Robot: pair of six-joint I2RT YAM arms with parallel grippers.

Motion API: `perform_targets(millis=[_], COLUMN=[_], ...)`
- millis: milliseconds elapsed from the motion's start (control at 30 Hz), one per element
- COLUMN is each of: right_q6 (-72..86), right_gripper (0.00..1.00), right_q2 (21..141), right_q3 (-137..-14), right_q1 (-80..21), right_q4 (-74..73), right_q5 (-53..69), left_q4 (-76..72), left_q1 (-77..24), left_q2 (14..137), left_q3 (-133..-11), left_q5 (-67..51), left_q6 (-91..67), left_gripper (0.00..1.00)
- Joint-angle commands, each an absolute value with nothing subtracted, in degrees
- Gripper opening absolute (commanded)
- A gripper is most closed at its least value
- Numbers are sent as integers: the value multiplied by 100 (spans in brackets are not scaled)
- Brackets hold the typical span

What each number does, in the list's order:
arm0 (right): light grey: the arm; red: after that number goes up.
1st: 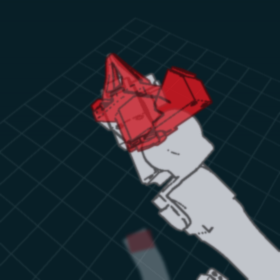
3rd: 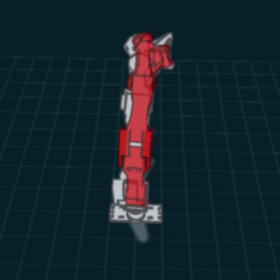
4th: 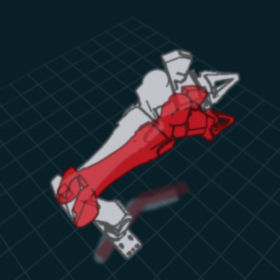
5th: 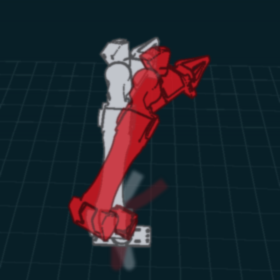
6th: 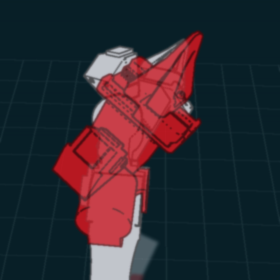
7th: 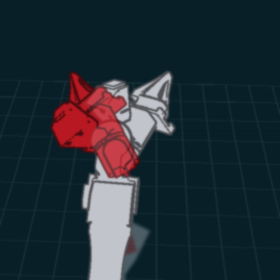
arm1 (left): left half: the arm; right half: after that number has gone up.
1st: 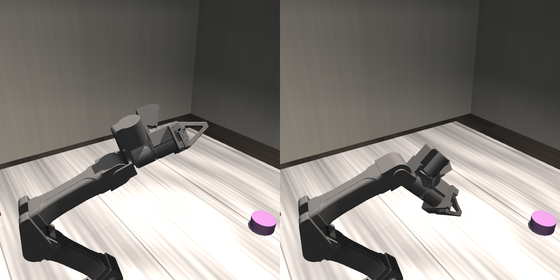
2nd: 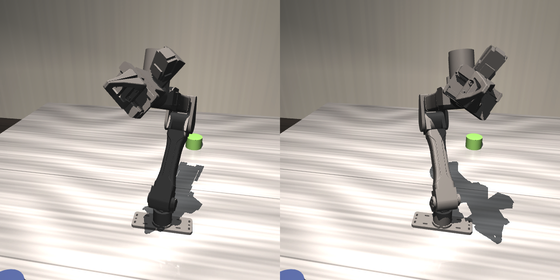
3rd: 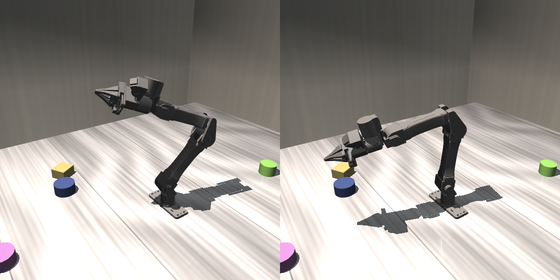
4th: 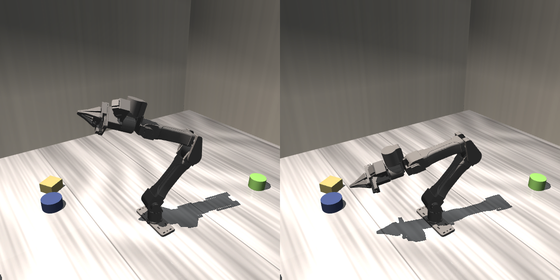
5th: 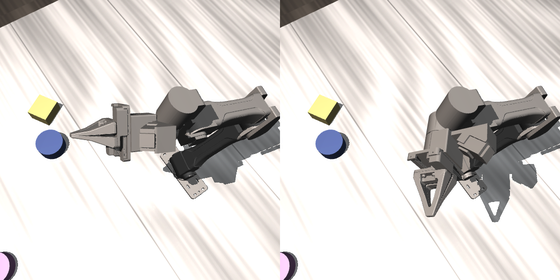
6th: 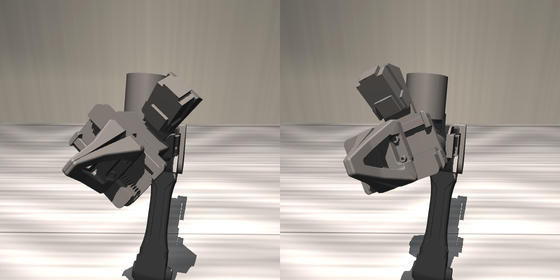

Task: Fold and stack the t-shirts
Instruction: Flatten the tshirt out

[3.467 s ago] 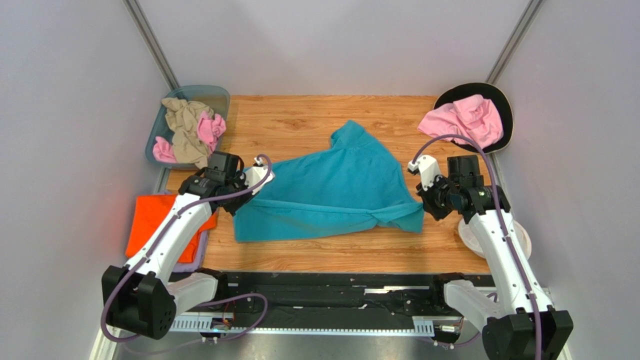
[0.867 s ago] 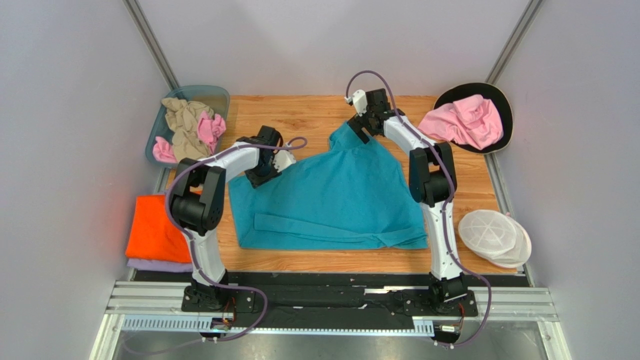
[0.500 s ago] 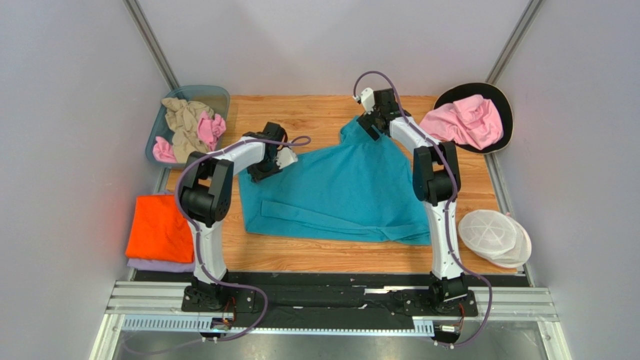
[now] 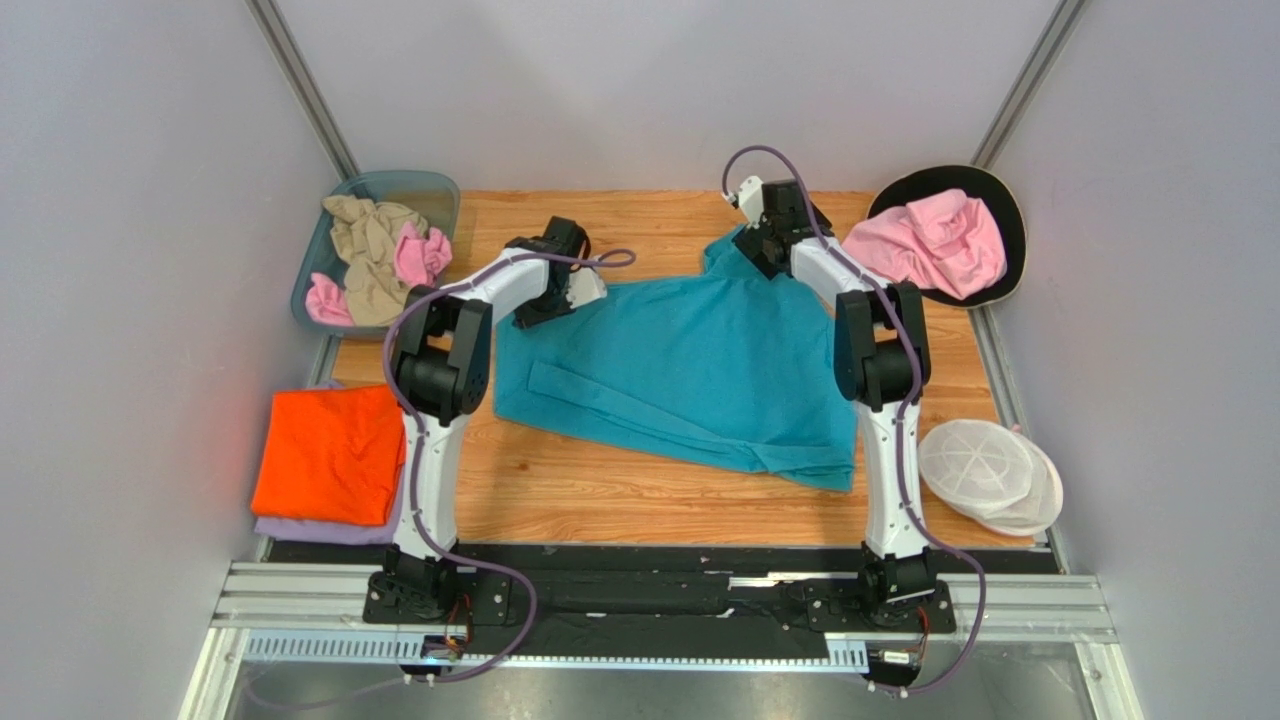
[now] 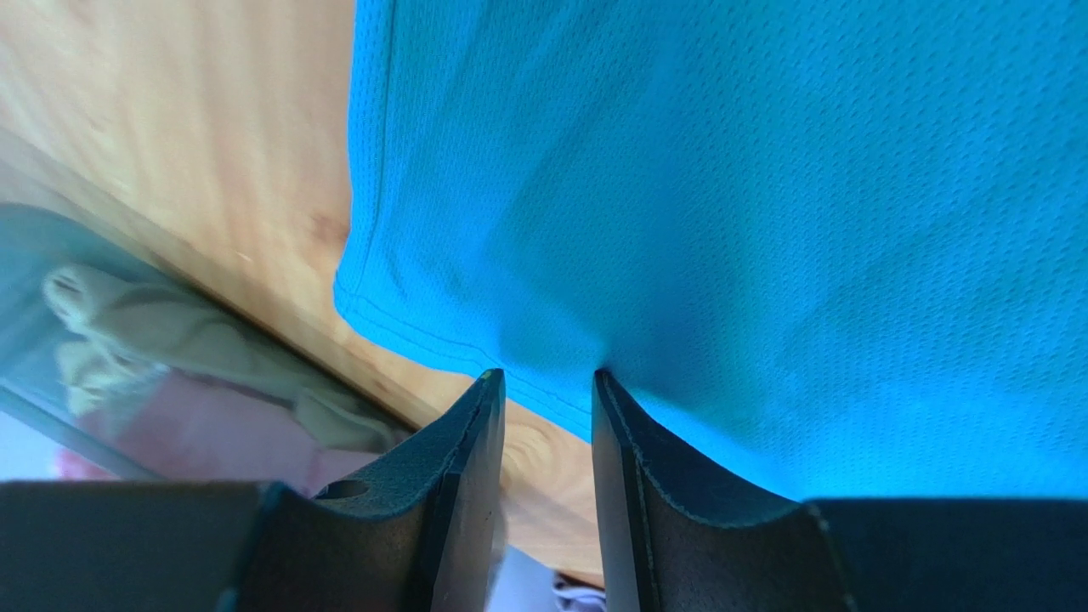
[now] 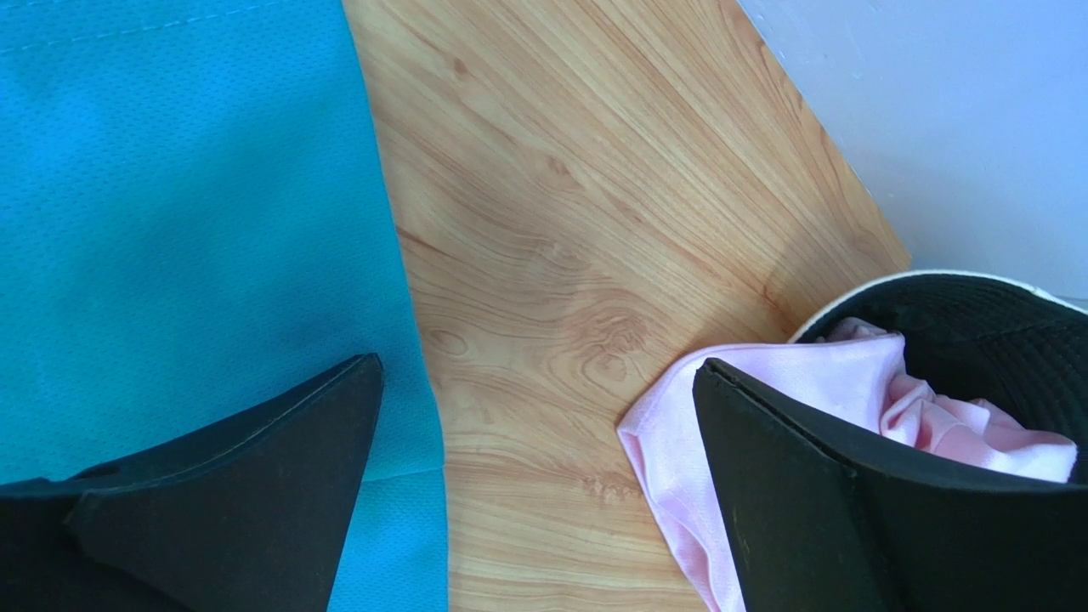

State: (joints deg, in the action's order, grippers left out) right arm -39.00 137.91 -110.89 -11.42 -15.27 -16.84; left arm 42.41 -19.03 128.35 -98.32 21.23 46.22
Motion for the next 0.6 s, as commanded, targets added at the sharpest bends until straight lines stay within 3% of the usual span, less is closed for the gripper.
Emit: perform_targets(millis=[0, 567], right_q6=[-4034, -4052], right_gripper=[99, 100], right_q2=[13930, 14520], right_q3=[-11188, -12331], right_q1=[-1046, -905], right_q4=[-1749, -1793], right_q5=[-1881, -2206], left_q4=[4315, 3850], left_q1=[-1898, -1907], left_q2=[13261, 13931], left_q3=[-10519, -11821], left_q5=[2232, 2470], left_q6=[4956, 4905], left_gripper=[40, 41])
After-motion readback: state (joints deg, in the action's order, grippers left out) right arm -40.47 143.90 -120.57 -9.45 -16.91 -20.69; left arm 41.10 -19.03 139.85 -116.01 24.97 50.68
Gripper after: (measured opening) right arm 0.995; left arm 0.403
